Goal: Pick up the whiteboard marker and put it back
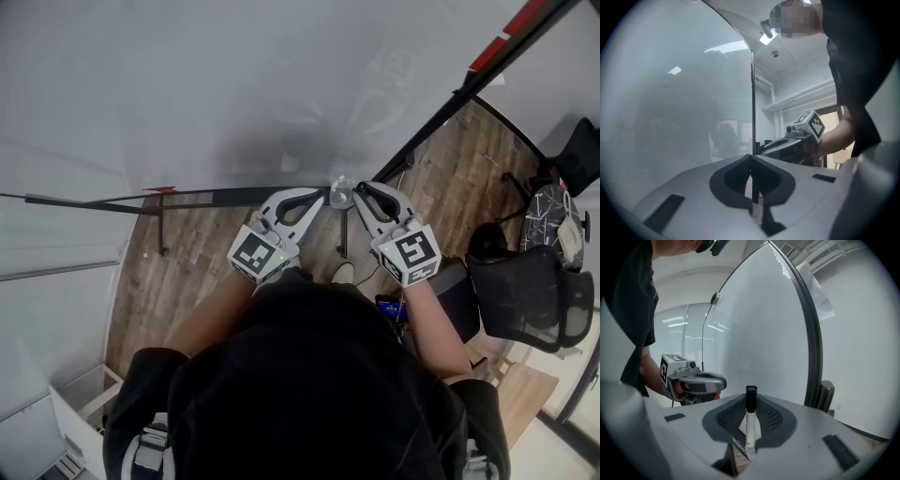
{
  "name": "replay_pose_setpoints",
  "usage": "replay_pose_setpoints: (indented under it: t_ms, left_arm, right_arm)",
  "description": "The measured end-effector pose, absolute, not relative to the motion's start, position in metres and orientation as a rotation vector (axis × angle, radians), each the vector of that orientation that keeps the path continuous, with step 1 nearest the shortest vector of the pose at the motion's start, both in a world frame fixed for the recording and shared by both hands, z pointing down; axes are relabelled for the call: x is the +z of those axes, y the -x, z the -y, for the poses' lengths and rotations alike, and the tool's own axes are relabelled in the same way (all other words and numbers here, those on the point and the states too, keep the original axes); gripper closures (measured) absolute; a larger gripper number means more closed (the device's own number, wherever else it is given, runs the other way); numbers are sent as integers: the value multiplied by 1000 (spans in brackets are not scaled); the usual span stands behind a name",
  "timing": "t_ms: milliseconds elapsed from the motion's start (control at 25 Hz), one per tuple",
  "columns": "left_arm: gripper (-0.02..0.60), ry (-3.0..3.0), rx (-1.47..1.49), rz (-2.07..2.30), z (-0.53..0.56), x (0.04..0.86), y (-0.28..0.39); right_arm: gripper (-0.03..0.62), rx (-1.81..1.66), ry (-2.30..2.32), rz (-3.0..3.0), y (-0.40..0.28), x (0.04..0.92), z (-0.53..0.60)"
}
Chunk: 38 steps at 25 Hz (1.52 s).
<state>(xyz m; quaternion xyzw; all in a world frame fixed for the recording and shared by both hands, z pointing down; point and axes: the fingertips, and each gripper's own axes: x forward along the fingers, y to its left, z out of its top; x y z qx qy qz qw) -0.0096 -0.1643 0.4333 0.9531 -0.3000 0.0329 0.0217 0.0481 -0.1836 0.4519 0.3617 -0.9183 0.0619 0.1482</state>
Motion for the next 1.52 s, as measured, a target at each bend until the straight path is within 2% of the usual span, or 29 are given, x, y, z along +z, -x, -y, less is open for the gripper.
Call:
replay_pose_setpoints:
  t_ms: [480, 1520]
  left_arm:
    - [578, -2965, 18, 922, 144, 397, 8]
    - [578, -2940, 87, 945, 126, 416, 8]
  right_arm:
    - [531, 177, -1048, 2745, -75, 401, 146]
    - [530, 196, -1086, 2725, -92, 411, 123]
